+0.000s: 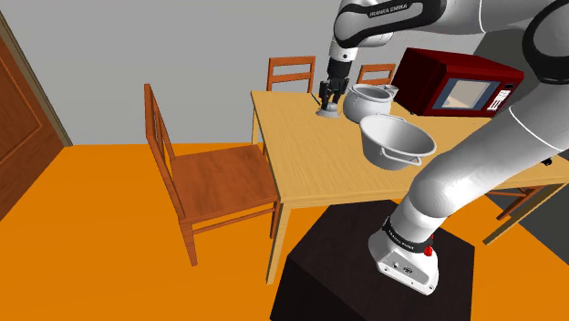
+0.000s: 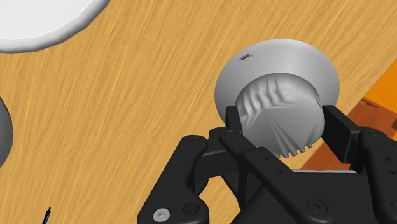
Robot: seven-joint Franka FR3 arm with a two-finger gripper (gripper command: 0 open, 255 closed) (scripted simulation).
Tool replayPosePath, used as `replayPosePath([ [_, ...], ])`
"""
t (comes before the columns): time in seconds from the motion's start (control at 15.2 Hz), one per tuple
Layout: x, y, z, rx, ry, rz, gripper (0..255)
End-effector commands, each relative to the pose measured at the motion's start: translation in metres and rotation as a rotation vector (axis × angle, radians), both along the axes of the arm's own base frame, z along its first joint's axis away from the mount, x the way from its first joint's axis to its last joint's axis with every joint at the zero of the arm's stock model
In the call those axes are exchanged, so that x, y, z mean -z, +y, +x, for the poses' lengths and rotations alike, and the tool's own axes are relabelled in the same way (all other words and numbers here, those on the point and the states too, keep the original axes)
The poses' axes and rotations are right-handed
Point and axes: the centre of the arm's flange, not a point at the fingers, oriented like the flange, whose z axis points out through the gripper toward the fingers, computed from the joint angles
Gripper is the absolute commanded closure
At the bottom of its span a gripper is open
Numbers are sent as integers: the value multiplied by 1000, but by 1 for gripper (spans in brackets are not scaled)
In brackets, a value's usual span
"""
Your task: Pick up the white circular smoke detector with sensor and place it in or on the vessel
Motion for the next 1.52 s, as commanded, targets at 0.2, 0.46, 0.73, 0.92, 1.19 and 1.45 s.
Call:
replayPosePath([
  [0.2, -13, -18, -20, 0, 0, 0, 255],
  [0.46, -15, -55, -58, 0, 0, 0, 255],
  [0.73, -18, -91, -97, 0, 0, 0, 255],
  [0.92, -19, -118, -125, 0, 0, 0, 255],
  [1.19, -21, -154, -164, 0, 0, 0, 255],
  [1.45, -23, -191, -202, 0, 0, 0, 255],
])
